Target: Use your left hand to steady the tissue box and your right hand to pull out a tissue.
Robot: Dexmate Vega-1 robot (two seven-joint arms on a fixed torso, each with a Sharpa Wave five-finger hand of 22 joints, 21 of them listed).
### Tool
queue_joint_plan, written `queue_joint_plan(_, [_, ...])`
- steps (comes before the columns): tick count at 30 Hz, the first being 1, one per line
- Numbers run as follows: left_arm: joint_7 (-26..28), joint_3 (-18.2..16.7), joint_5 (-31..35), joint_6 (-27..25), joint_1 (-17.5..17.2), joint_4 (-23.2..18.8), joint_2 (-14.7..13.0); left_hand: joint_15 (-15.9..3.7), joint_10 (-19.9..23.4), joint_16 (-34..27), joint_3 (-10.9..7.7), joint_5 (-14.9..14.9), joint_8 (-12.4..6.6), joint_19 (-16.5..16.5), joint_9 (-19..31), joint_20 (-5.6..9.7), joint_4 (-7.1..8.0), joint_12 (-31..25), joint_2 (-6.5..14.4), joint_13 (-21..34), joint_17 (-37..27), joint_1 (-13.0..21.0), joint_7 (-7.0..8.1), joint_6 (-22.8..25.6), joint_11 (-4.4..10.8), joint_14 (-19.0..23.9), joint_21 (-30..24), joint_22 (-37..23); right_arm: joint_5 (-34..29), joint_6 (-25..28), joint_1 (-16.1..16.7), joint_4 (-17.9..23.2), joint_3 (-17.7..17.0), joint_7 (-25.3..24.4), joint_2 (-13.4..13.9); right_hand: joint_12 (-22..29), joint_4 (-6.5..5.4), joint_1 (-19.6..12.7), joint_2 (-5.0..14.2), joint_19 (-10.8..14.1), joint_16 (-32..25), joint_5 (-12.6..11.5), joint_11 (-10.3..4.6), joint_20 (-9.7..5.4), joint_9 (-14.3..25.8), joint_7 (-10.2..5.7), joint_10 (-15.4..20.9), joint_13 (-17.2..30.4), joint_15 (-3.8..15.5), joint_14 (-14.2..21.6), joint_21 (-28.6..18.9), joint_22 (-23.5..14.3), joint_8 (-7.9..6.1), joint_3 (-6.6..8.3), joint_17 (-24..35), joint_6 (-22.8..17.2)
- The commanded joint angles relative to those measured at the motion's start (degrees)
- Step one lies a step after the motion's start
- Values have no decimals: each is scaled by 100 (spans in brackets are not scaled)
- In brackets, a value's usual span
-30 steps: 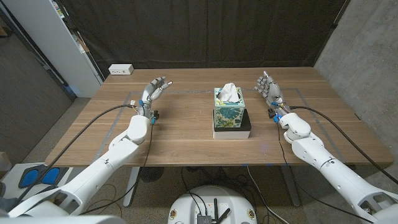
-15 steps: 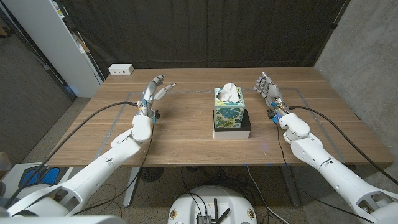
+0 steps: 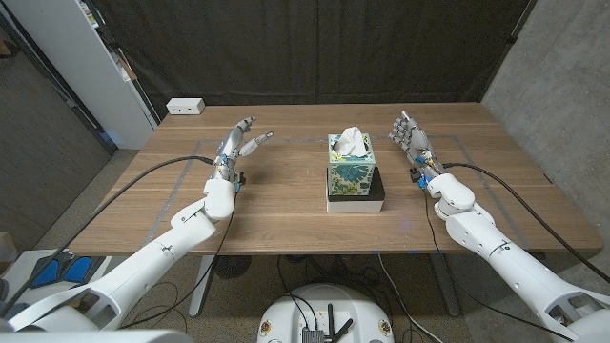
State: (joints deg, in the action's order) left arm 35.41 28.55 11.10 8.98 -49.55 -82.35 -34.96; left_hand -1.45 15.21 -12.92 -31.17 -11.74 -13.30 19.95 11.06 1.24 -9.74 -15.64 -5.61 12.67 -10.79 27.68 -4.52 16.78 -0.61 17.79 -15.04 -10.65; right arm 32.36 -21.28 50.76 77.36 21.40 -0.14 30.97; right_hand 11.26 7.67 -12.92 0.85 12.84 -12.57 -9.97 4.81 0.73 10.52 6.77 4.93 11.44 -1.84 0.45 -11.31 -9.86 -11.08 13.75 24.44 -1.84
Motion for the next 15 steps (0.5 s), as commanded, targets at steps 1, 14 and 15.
queue_joint_plan(1, [209, -82, 329, -510, -496, -768, -319, -10, -12, 12, 31, -3, 5, -1, 21, 21, -2, 31, -8, 7, -13, 62, -58, 46, -31, 31, 3, -20, -32, -43, 20, -24, -1, -49, -12, 48, 21, -28, 39, 28, -22, -23, 7, 5, 16, 16, 56, 17, -23, 14, -31, -20, -43, 19, 3, -63])
queue_joint_plan(14, [315, -347, 13, -171, -1155, -1195, -435, 69, -56, 58, 58, -8, 36, -68, 22, -28, 8, 76, -6, -2, -8, 76, -99, 34, -110, -29, 47, -19, -32, 11, 22, -57, 16, -88, -31, 78, 27, -33, 51, 91, -46, -21, 17, 6, 16, 9, 149, 10, 1, 81, -47, -21, -50, 23, -6, -98])
queue_joint_plan(15, [293, -366, 78, -274, -1214, -1311, -498, 72, -33, 56, 61, -9, 36, -62, 22, -36, 10, 69, -6, -3, -7, 76, -98, 42, -104, -20, 47, -19, -73, -21, 10, -84, 28, -82, -25, 76, 28, -34, 52, 89, -46, -21, 19, 5, 17, 12, 147, 9, -9, 82, -46, -21, -49, 24, -7, -99])
